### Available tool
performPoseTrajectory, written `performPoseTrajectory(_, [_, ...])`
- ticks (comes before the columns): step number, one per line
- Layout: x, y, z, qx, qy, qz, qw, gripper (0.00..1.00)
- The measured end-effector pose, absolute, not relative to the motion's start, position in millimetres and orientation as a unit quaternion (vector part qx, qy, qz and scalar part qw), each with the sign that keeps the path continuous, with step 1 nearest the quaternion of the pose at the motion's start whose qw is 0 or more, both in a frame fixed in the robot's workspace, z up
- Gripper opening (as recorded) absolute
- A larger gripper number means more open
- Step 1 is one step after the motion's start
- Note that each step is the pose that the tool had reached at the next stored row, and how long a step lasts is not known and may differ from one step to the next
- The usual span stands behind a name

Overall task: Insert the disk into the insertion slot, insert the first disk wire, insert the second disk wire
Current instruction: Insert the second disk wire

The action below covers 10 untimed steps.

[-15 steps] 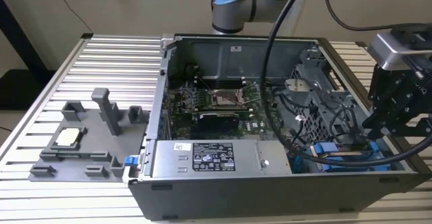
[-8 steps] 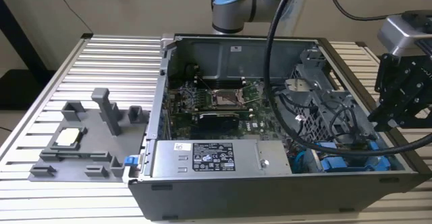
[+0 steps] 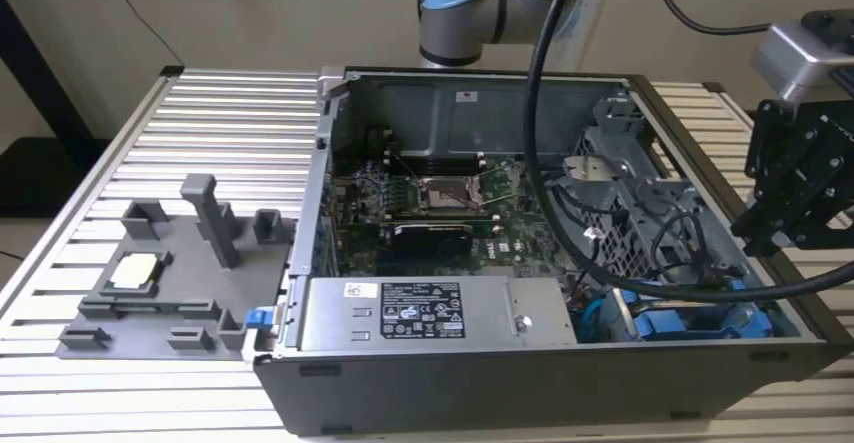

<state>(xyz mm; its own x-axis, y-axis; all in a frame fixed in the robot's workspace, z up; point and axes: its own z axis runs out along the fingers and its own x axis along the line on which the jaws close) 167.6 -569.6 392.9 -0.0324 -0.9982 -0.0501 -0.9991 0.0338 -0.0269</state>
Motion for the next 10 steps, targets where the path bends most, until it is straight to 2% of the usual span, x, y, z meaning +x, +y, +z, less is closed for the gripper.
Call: performPoseTrajectory(10, [168,-548,393,-0.695,0.718,0.008,0.027,0.27])
